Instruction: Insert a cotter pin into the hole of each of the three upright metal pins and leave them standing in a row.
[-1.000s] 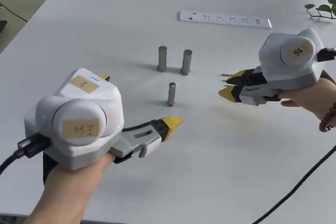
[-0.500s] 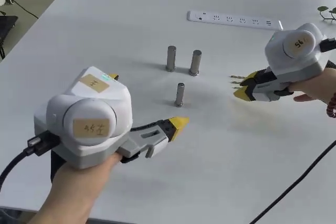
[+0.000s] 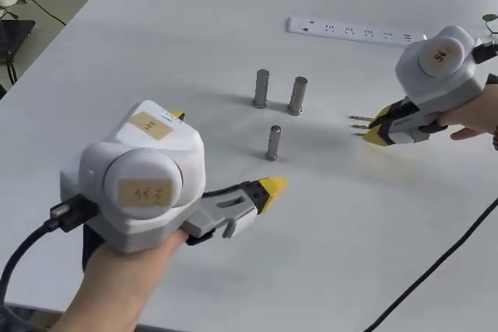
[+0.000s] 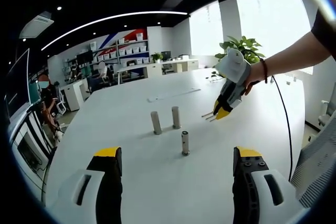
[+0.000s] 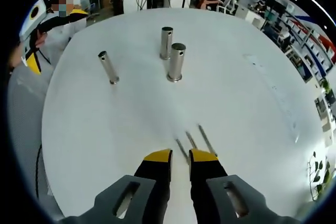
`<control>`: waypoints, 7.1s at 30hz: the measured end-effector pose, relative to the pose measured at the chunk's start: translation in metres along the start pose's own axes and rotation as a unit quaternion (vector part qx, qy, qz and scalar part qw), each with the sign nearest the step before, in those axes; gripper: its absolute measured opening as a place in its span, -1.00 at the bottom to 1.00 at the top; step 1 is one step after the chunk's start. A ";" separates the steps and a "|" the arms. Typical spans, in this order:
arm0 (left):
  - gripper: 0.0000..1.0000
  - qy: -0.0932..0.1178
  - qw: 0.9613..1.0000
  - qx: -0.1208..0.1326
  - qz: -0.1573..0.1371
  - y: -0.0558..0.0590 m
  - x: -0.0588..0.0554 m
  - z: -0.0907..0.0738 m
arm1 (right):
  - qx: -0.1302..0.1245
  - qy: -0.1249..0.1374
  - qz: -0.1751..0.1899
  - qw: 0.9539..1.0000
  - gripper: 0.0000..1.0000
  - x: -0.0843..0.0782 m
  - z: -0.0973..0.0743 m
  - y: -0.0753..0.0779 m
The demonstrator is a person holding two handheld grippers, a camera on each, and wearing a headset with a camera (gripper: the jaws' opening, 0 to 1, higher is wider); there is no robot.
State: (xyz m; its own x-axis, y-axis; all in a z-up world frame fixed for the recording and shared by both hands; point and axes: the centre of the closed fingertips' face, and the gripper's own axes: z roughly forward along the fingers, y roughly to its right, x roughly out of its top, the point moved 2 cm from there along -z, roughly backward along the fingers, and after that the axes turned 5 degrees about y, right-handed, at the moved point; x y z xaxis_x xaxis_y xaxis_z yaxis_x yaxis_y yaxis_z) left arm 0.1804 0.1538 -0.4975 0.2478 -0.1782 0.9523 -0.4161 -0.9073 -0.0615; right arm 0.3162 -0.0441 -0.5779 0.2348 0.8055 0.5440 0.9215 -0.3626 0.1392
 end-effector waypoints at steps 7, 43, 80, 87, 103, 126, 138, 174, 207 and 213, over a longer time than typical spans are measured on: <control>0.72 0.003 1.000 0.003 0.002 -0.001 0.002 -0.001 | 0.013 -0.021 -0.018 1.000 -0.88 -0.006 0.001 0.004; 0.64 -0.008 1.000 0.007 0.004 -0.004 -0.003 0.000 | 0.076 -0.092 -0.102 0.988 -1.00 -0.014 0.015 0.019; 0.02 -0.057 0.995 -0.083 -0.025 0.025 -0.009 0.003 | 0.041 0.037 -0.141 0.988 -1.00 0.037 -0.043 -0.061; -0.16 -0.059 0.990 -0.114 -0.053 0.034 -0.003 0.012 | 0.046 0.059 -0.164 0.984 -1.00 0.046 -0.046 -0.073; -0.58 -0.079 0.973 -0.183 -0.117 0.060 0.004 0.025 | 0.076 0.100 -0.246 0.961 -1.00 0.063 -0.054 -0.113; -0.96 -0.060 0.946 -0.214 -0.238 0.071 0.017 0.021 | 0.084 0.141 -0.302 0.939 -1.00 0.085 -0.069 -0.149; -1.00 -0.066 0.943 -0.215 -0.244 0.069 0.013 0.020 | 0.083 0.143 -0.307 0.937 -1.00 0.086 -0.067 -0.152; -1.00 -0.038 0.953 -0.295 -0.052 0.070 0.008 0.009 | 0.204 0.227 -0.036 0.952 -0.85 0.079 -0.070 -0.162; -1.00 0.001 0.917 -0.397 -0.029 0.093 0.014 -0.015 | 0.284 0.228 -0.051 0.930 -1.00 0.072 -0.083 -0.193; -0.99 -0.002 0.919 -0.393 -0.025 0.092 0.013 -0.014 | 0.267 0.207 -0.086 0.937 -1.00 0.072 -0.081 -0.193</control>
State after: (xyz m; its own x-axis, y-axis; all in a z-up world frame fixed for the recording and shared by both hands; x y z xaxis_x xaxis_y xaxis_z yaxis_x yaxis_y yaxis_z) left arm 0.1332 0.0734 -0.4864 0.2862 -0.1461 0.9470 -0.9071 -0.3595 0.2188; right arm 0.1306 0.0459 -0.4979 0.0306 0.5393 0.8416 0.9840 0.1314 -0.1200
